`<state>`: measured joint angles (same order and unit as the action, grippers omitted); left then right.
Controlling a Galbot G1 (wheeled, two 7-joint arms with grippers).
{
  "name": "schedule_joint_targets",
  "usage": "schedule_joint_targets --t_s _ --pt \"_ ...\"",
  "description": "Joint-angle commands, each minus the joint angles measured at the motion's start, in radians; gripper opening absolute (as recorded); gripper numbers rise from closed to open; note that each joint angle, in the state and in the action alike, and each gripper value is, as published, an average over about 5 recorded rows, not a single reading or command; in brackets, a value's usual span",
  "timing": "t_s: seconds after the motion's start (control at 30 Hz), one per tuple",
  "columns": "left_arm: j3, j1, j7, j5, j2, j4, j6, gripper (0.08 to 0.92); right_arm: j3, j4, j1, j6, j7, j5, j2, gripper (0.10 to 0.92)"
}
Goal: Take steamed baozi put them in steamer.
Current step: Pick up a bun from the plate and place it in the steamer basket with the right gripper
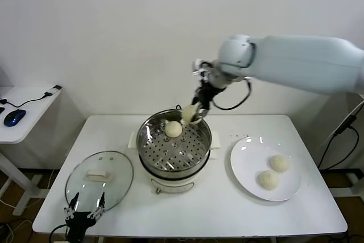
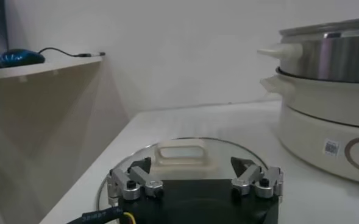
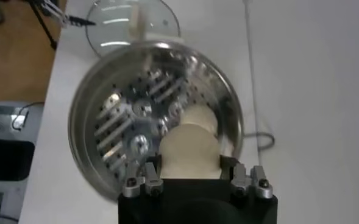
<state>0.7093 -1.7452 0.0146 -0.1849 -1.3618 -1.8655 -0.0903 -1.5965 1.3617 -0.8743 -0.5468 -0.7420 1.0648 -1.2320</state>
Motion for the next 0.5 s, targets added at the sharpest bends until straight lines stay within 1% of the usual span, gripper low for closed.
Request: schedule_joint_targets --t_s 0.03,0.2,0.5 --pt "0.002 -0.001 0.001 -0.002 -0.001 -0.006 -0.002 0.823 0.028 -0.133 0.167 -0.047 0.091 0.024 -0.250 0.636" --pt "0.005 -0.005 0.002 -0.004 -0.004 -0.007 -0.003 0.823 0.024 -0.201 0.222 -0.050 0.097 -0.012 -0.290 0.636" --pt "0.006 -0.004 0.003 -0.003 -0.001 -0.002 -0.005 0.823 0.003 -0.226 0.259 -0.052 0.110 -0.039 -0.301 0.636"
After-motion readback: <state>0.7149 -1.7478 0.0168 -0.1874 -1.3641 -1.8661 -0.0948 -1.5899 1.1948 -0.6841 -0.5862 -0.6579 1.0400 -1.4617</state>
